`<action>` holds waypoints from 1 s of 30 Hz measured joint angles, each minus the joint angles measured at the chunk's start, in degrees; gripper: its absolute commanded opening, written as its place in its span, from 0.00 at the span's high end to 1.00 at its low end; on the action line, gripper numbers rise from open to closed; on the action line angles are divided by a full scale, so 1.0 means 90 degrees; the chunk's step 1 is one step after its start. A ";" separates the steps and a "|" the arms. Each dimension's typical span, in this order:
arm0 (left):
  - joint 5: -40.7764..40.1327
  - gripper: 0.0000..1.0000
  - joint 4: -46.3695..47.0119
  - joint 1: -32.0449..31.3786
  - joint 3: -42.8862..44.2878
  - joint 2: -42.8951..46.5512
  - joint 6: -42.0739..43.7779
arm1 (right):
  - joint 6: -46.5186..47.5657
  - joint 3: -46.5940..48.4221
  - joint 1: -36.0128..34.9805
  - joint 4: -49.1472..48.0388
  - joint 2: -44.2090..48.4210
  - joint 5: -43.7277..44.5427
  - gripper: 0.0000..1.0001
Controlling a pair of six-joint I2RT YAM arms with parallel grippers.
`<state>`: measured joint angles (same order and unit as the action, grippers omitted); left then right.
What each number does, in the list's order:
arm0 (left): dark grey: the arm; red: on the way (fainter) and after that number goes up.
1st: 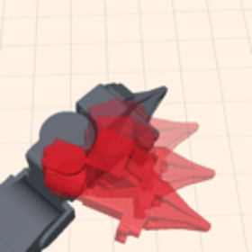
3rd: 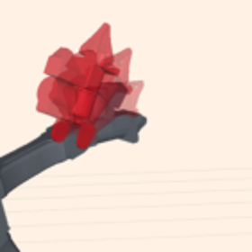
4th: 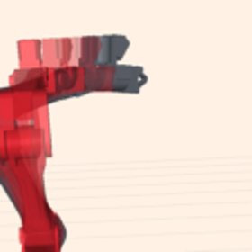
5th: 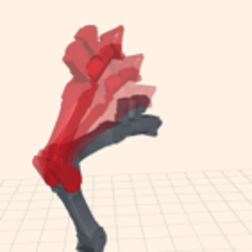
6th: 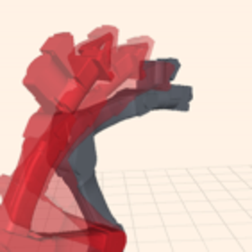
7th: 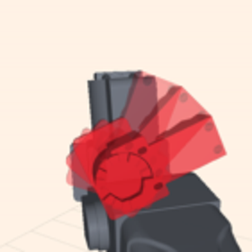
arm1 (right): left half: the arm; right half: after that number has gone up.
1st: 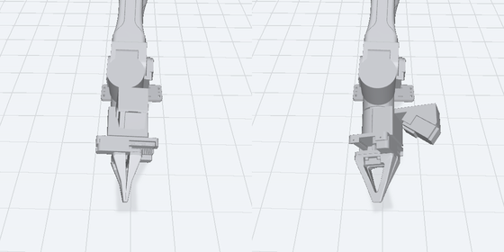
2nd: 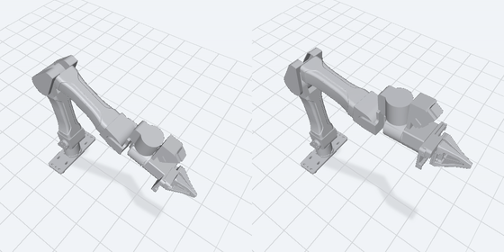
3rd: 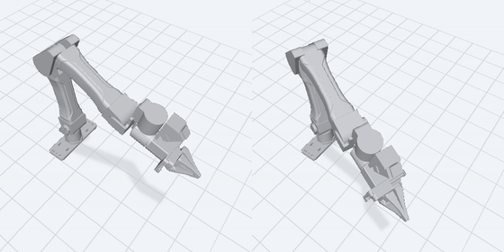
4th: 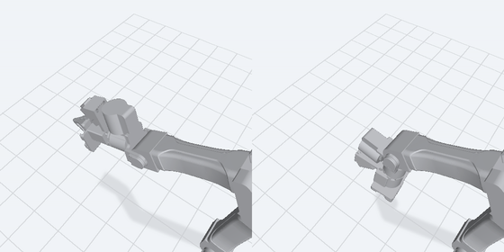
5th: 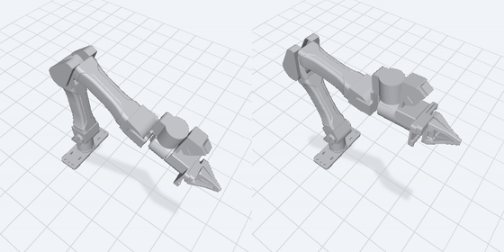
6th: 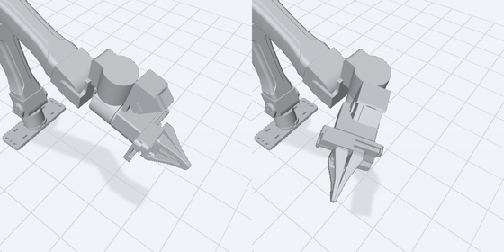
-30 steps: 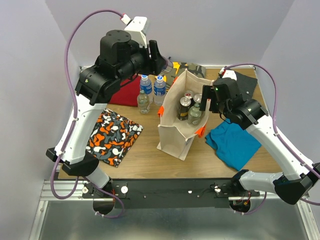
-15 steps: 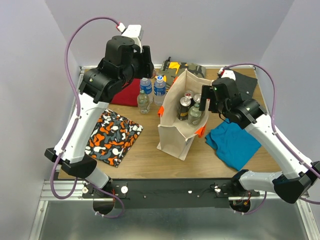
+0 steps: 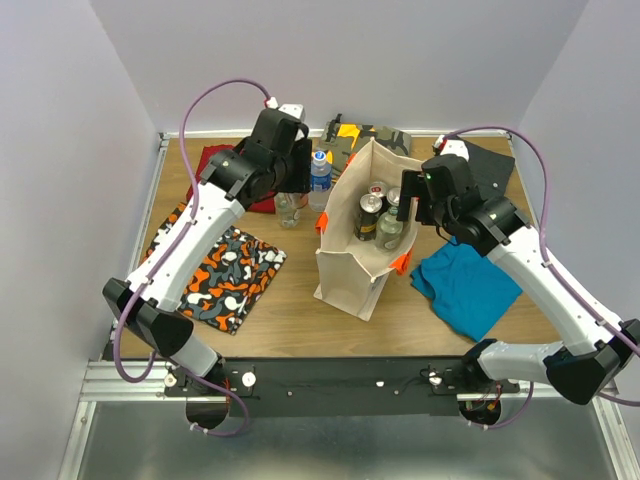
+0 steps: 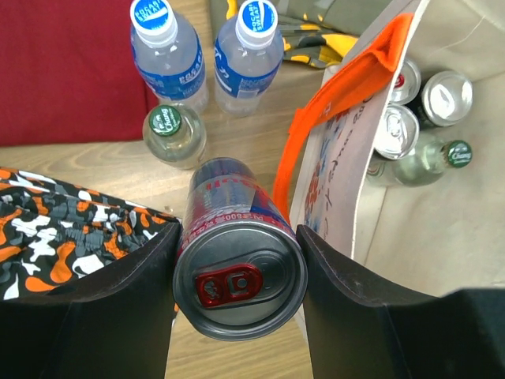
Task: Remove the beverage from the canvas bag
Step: Place the drink at the center of the board.
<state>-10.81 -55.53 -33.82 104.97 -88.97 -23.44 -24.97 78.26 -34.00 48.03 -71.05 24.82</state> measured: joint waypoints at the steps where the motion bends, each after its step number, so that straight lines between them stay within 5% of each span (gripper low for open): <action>1: 0.0029 1.00 0.0078 0.0000 -0.0151 0.0019 0.0007 | 0.0000 0.0000 0.0000 -0.0005 -0.0010 0.0000 0.00; 11: 0.0202 1.00 0.1071 0.0000 -0.1586 0.0245 0.0049 | 0.0002 0.0000 0.0000 -0.0046 -0.0085 0.0002 0.00; 30: 0.0092 1.00 0.2023 0.0000 -0.1416 -0.1144 0.0352 | 0.0000 0.0015 0.0000 -0.0032 -0.0228 0.0284 0.00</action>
<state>-9.98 -37.32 -33.82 92.23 -99.26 -20.27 -24.97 78.39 -34.00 47.75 -73.10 27.38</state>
